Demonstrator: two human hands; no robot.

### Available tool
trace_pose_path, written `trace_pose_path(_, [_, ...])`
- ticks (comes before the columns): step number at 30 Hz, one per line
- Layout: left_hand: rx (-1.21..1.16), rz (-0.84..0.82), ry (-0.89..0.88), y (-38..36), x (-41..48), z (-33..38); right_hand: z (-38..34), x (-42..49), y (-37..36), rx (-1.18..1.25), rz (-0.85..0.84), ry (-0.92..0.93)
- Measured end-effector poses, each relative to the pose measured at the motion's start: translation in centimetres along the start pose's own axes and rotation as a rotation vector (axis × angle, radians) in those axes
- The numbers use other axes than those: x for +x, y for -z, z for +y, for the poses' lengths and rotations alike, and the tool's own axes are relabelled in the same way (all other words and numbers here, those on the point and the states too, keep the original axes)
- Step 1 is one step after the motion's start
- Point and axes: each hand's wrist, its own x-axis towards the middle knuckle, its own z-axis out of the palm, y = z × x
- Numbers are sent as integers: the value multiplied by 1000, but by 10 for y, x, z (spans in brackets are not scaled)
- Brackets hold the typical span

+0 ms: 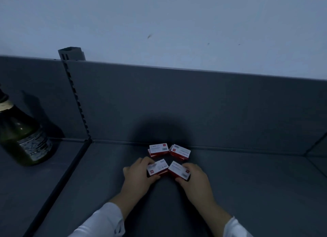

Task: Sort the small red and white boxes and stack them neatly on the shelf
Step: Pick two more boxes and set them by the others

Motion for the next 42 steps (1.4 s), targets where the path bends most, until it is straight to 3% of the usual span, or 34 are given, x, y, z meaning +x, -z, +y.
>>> trace_pose_path(20, [-51, 5, 64, -8, 26, 2, -8, 23, -9, 37, 90, -117])
trace_pose_path(30, [-40, -112, 79, 1, 28, 2, -9, 17, -11, 49, 41, -85])
trace_pose_path(33, [-74, -135, 63, 8, 29, 1, -11, 10, -3, 50, -11, -25])
trace_pose_path(38, [-96, 12, -32, 28, 33, 6, -10, 2, 28, 8, 56, 53])
trace_pose_path(42, [102, -104, -176, 35, 30, 26, -4, -2, 52, -148, 7, 69])
